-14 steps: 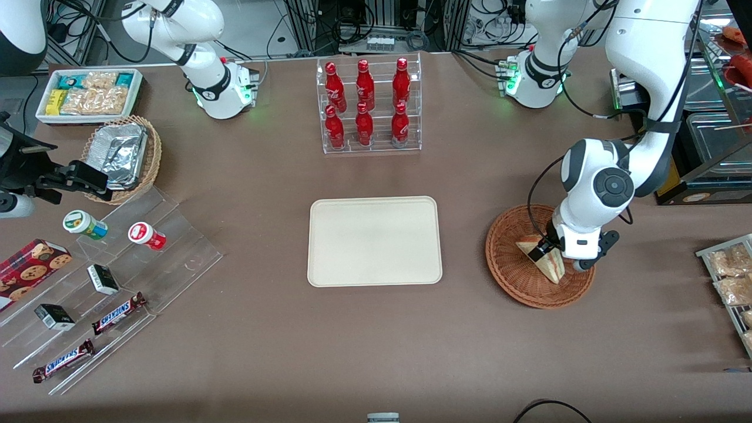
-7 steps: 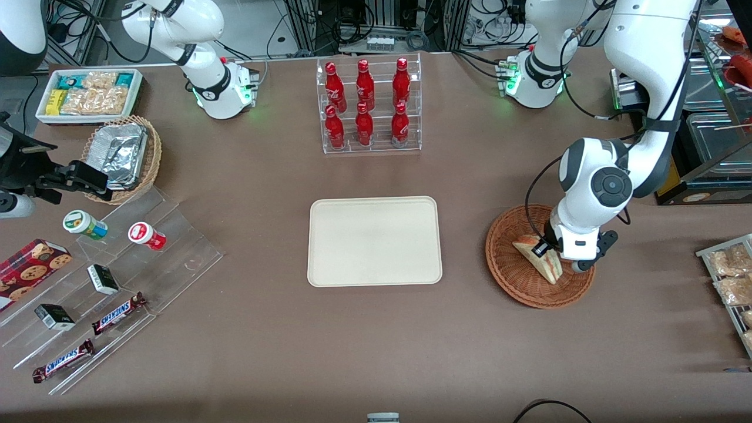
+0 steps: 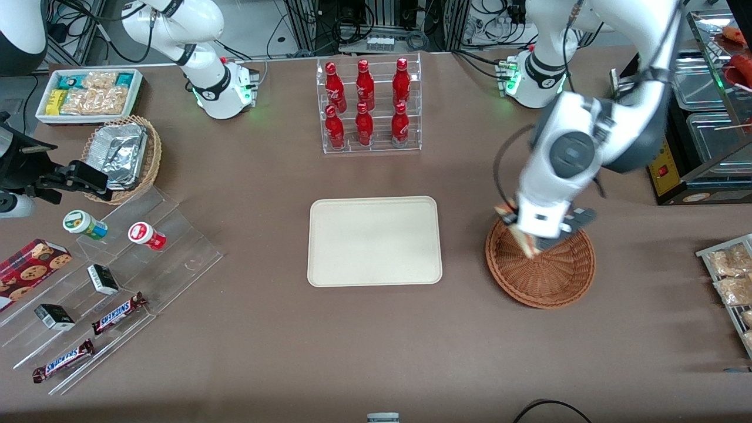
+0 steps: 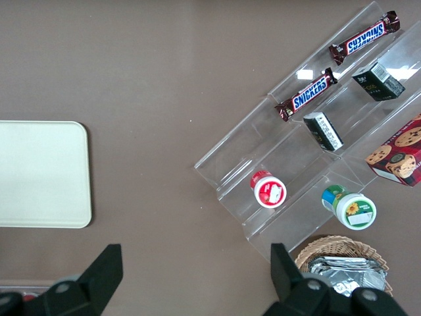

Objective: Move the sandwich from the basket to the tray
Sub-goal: 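Carry the sandwich with the left gripper over the white tray and lower it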

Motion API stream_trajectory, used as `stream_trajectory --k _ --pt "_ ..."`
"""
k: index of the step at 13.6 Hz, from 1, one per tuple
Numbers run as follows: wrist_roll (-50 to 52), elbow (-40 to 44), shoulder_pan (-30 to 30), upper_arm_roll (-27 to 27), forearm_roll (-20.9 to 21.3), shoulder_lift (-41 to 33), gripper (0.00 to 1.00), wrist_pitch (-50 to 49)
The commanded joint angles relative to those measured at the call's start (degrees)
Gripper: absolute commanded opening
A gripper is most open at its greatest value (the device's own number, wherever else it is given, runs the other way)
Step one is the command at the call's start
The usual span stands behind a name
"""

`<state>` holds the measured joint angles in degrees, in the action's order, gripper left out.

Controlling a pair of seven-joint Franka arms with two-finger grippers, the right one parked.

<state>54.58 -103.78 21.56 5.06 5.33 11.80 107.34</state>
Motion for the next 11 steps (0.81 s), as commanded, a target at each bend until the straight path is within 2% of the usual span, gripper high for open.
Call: stream_trajectory --k 1,5,9,11 --pt "0.9 3.2 7.5 -0.4 0.5 3.3 0.0 -0.8" --pt "1.0 7.3 17.9 -0.4 1.1 13.1 0.0 10.9" --pt "1.1 19.5 21.7 -0.4 0.7 24.8 0.0 11.8" --pt "1.2 19.8 22.0 -0.4 0.4 26.5 0.0 16.3"
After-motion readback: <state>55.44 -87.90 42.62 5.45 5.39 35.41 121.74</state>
